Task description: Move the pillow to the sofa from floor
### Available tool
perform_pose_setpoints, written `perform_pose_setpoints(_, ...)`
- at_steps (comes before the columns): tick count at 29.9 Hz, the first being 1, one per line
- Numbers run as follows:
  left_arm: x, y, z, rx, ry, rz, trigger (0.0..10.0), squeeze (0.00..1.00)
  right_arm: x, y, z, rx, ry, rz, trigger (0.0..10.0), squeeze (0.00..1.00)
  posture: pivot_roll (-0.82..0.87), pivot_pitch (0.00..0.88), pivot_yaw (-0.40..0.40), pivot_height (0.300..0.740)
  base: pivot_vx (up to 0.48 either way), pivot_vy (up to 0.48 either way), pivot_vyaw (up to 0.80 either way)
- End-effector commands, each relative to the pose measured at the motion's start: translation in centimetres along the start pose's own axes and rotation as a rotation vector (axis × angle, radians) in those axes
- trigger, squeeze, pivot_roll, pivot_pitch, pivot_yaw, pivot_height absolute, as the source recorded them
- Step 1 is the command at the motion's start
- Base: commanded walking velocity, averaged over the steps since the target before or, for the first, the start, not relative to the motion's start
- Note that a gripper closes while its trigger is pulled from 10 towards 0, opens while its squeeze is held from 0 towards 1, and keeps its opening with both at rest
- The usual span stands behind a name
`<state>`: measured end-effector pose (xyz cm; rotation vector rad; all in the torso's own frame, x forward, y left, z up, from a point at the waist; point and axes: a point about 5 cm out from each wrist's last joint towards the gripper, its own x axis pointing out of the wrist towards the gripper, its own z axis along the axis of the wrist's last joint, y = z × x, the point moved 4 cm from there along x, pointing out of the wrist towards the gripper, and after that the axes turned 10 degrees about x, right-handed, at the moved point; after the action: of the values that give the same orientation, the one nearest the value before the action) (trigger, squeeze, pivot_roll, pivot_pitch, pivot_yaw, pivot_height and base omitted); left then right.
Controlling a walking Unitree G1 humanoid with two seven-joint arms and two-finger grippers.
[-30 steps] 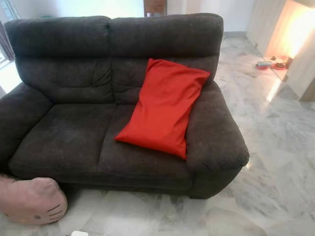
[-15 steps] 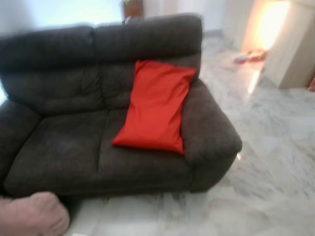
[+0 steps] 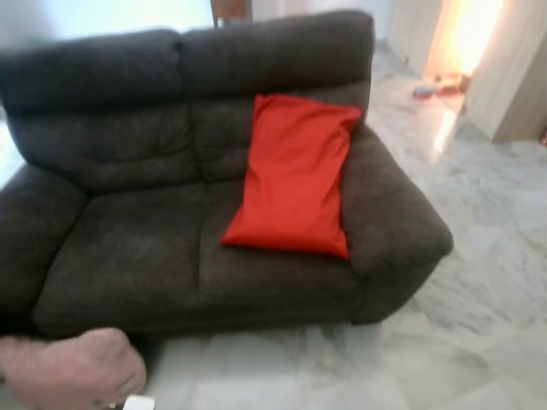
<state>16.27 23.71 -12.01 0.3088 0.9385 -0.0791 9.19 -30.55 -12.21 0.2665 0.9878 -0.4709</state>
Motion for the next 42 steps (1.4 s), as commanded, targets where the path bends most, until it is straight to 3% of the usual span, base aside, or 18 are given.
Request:
perform_pose_setpoints(1, -0.42, 0.59, -1.47, -0.003, 0.048, 0.013, 10.0, 0.00, -0.01, 0.25, -0.23, 0.001, 0.002, 0.009, 10.0, 0.00, -0.05, 0.030, 0.048, 0.740, 0.000, 0.364, 0.00)
perform_pose_setpoints(35, -0.27, 0.94, -0.93, -0.004, 0.037, 0.011, 10.0, 0.00, 0.17, 0.94, 0.28, -0.032, -0.011, 0.039, 10.0, 0.00, -0.03, 0.043, 0.056, 0.740, 0.000, 0.361, 0.00)
perform_pose_setpoints(42, -0.27, 0.91, -0.94, -0.003, 0.037, 0.010, 10.0, 0.00, 0.15, 0.85, 0.19, -0.003, -0.012, 0.030, 10.0, 0.00, -0.04, 0.043, 0.054, 0.740, -0.103, 0.357, 0.46)
